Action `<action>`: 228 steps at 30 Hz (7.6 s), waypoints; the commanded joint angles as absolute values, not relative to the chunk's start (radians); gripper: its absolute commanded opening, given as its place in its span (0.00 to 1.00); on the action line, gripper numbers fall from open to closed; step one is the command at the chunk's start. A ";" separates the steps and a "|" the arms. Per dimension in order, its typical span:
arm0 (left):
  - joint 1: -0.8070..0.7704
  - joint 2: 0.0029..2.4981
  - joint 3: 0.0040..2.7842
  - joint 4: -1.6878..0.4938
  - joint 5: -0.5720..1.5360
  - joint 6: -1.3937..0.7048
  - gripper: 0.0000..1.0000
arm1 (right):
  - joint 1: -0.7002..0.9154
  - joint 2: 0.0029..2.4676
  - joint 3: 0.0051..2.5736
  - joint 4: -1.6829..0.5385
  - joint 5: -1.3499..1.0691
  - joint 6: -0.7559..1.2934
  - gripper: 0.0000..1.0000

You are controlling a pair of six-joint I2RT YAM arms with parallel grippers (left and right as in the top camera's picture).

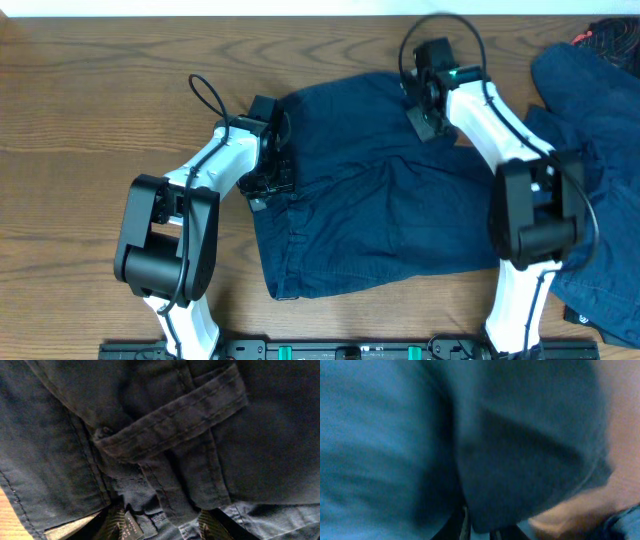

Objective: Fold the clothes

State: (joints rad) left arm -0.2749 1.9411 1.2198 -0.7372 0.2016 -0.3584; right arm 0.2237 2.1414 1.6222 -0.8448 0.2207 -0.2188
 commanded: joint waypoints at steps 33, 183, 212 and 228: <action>-0.267 1.979 1.196 -0.748 0.171 -0.349 0.50 | 0.085 1.900 1.695 -0.693 -0.031 0.125 0.71; -0.099 1.510 1.055 -0.833 0.275 -0.274 0.06 | -0.014 1.957 1.237 -1.055 -0.031 0.196 0.66; -0.099 1.510 1.055 -0.848 0.276 -0.274 0.06 | -0.019 1.966 1.231 -0.796 -0.035 0.162 0.67; -0.091 1.506 1.069 -0.893 0.046 -0.274 0.06 | -0.022 2.014 1.228 -0.759 0.004 0.190 0.67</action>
